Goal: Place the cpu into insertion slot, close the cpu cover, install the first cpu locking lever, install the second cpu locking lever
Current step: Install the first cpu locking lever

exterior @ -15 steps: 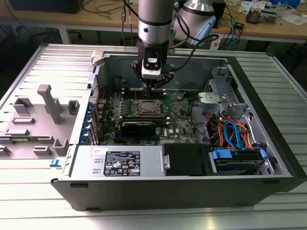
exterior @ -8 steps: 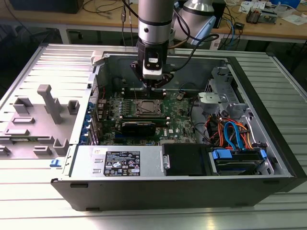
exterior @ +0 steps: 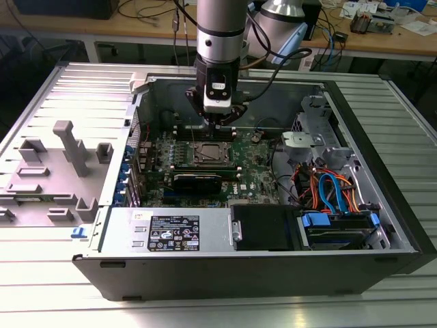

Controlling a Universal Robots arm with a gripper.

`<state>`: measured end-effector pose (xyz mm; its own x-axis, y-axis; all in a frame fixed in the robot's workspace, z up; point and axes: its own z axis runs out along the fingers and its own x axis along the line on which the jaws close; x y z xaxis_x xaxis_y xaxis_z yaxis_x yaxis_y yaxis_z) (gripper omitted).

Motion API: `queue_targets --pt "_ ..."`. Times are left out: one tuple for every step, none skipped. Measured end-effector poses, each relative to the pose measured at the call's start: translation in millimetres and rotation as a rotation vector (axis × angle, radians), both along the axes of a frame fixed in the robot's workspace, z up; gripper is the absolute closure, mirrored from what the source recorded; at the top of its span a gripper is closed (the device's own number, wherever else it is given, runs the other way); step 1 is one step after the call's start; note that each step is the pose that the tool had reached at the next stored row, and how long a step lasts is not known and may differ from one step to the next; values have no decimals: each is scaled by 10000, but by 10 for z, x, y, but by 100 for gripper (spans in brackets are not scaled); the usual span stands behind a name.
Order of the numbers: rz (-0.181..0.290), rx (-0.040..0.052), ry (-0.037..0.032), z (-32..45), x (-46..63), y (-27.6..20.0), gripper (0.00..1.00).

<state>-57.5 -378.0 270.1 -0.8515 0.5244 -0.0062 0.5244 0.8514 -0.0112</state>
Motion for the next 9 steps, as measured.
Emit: queue_targets --pt "2 0 0 0 0 0 89" --pt "8 0 1 0 0 0 89" --pt "12 0 1 0 0 0 89" --pt "21 0 1 0 0 0 89" --pt "31 1 0 0 0 0 89" --pt "34 0 0 0 0 0 89" --pt "37 1 0 0 0 0 89" --pt "39 0 0 0 0 0 89" --pt "44 0 0 0 0 0 89"
